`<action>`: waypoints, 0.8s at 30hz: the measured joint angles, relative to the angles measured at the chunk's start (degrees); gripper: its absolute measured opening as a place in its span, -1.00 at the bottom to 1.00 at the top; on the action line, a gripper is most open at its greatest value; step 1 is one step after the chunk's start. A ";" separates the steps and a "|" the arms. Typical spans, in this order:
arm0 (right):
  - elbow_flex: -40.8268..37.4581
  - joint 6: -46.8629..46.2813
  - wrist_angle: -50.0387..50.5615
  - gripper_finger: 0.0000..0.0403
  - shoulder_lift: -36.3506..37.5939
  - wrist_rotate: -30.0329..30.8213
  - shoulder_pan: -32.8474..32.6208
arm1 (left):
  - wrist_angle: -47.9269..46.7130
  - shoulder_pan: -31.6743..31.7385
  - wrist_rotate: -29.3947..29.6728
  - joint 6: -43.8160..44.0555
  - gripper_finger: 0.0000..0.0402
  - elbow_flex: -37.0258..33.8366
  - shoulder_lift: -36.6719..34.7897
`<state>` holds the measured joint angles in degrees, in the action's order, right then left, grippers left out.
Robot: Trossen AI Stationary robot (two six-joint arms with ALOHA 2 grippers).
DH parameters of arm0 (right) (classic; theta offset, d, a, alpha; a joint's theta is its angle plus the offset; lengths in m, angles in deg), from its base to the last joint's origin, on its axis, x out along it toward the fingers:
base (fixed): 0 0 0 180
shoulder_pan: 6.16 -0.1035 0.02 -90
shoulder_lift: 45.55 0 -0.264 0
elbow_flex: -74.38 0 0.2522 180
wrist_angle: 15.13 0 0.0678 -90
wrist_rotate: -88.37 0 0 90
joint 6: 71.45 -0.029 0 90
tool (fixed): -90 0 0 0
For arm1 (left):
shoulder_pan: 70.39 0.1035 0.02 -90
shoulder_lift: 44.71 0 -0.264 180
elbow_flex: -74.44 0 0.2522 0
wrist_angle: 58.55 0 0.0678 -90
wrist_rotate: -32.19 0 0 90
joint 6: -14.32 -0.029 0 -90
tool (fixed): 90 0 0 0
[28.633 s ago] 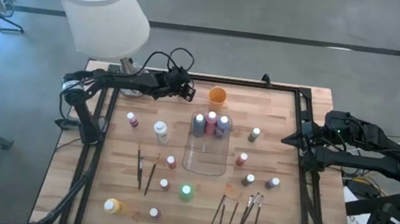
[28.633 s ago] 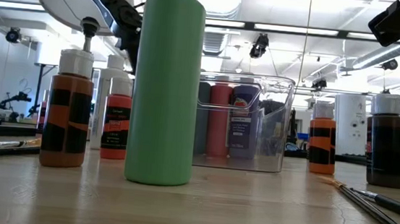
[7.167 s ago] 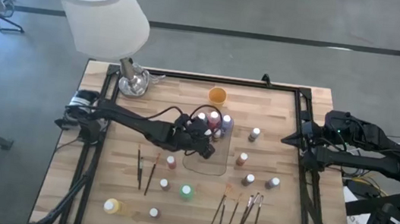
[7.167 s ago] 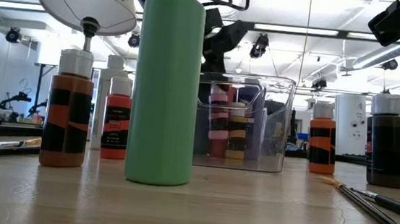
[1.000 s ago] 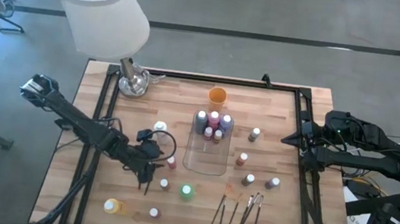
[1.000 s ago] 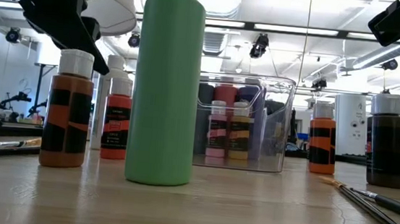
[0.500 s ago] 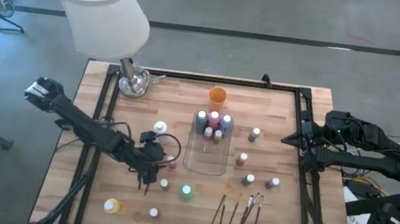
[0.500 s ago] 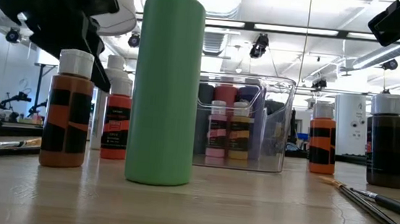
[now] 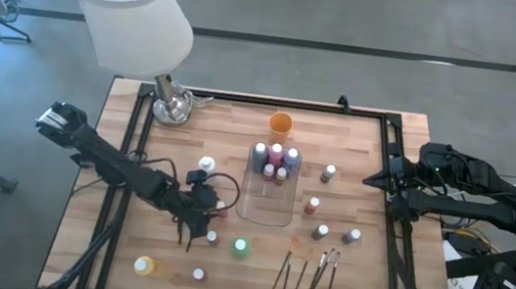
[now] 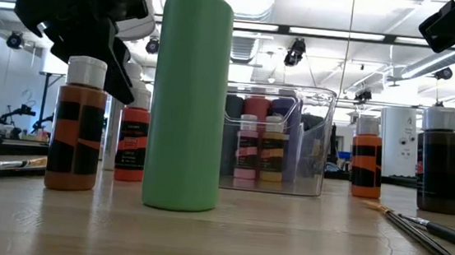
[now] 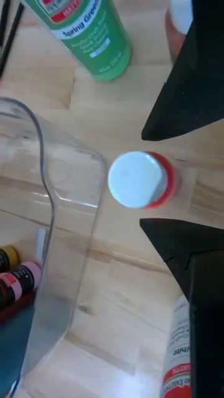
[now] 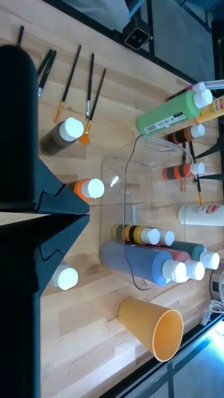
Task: Pick & Place Paint Supplies
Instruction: Put the red paint bottle into the transparent bin
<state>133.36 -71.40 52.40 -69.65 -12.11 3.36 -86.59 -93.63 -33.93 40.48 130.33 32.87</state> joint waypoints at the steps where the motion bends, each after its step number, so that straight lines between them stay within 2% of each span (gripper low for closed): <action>1: 0.00 0.00 -0.02 -0.96 0.00 0.00 0.00 | 0.17 0.03 -0.02 -0.18 0.10 -0.04 0.00; 24: 0.00 0.00 -0.02 -0.96 0.02 0.00 0.00 | 2.29 1.41 -0.02 -0.60 0.08 -0.15 0.02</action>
<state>133.36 -71.40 52.38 -69.63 -12.11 3.36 -84.30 -92.22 -33.95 39.88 130.18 32.89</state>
